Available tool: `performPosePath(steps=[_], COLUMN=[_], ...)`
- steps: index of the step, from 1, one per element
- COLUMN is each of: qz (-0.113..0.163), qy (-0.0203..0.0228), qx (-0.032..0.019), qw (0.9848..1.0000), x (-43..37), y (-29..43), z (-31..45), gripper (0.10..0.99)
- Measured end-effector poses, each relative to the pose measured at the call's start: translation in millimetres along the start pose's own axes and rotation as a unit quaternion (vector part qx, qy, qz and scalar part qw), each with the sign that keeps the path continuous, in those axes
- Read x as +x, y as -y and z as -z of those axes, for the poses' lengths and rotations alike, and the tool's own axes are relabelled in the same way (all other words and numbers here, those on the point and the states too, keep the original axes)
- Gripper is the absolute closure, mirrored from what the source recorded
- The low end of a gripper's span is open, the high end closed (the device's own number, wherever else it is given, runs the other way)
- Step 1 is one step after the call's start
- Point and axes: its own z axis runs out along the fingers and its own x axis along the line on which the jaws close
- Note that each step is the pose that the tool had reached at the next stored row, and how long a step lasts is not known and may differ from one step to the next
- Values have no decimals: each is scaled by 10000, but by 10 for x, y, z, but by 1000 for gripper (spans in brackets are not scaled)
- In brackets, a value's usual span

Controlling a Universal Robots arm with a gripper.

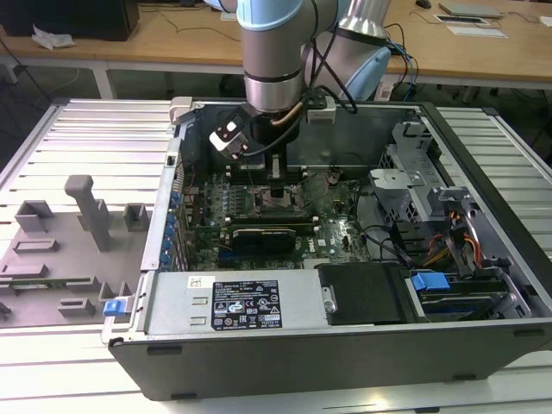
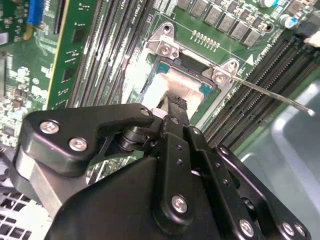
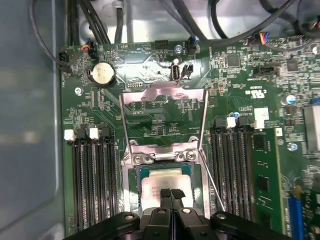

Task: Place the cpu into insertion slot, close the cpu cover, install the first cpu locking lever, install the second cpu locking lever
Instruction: 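Place the cpu into insertion slot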

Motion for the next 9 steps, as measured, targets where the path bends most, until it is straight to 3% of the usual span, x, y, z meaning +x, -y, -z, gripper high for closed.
performPosePath(steps=[4,7,9], qz=[0,0,0], qy=[0,0,0], qx=[0,0,0], qw=[10000,10000,10000], x=[-4,-11,-12], y=[-13,-33,-38], z=[134,330,382], gripper=[980,980,980])
